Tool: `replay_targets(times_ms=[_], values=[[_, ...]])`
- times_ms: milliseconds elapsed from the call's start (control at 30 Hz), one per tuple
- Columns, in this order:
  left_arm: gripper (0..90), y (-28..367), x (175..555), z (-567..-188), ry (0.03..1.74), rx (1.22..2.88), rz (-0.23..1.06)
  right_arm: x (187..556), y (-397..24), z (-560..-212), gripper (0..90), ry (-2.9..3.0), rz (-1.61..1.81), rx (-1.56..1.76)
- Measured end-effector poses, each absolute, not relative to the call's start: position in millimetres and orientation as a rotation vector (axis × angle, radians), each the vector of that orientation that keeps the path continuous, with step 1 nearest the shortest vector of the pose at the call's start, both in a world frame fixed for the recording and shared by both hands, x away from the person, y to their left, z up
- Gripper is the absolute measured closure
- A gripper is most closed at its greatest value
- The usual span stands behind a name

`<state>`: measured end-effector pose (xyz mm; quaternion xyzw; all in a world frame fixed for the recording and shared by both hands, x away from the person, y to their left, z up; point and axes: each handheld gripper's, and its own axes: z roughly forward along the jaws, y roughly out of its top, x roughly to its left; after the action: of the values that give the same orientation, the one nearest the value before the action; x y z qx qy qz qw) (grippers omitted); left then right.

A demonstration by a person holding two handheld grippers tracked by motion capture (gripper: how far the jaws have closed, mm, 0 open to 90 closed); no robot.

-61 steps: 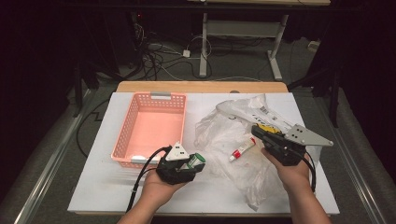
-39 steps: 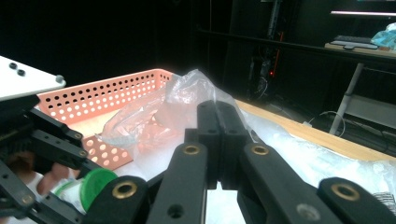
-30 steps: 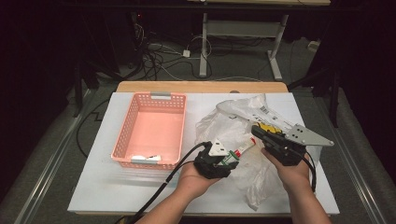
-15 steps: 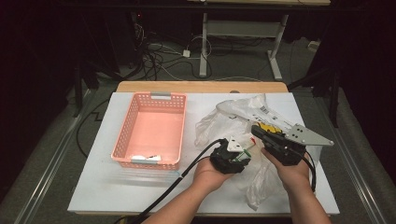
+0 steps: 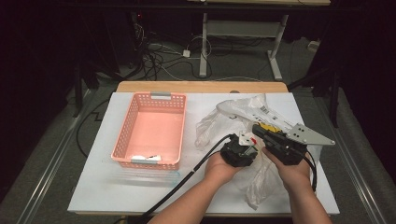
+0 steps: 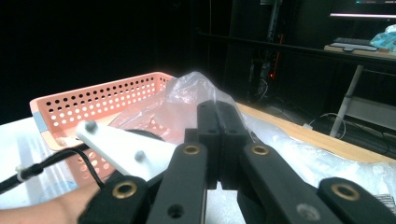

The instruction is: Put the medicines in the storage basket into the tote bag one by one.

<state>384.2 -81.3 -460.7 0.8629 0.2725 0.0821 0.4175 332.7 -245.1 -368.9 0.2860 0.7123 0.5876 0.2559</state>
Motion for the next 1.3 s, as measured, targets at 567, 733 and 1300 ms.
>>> replay_targets(times_ms=[567, 733, 1300], values=[[53.7, -94.2, 388.5, -467.6, 0.682, 2.175, 0.209, 332.9, -244.5, -369.4, 90.0, 1.936, 1.593, 0.775], [53.7, -96.4, 391.7, -468.5, 0.674, 2.214, 0.221, 332.9, -244.7, -369.5, 90.0, 1.936, 1.592, 0.776], [35.4, -79.8, 378.9, -465.3, 0.651, 2.163, 0.151, 332.6, -244.9, -369.7, 90.0, 1.938, 1.592, 0.780]])
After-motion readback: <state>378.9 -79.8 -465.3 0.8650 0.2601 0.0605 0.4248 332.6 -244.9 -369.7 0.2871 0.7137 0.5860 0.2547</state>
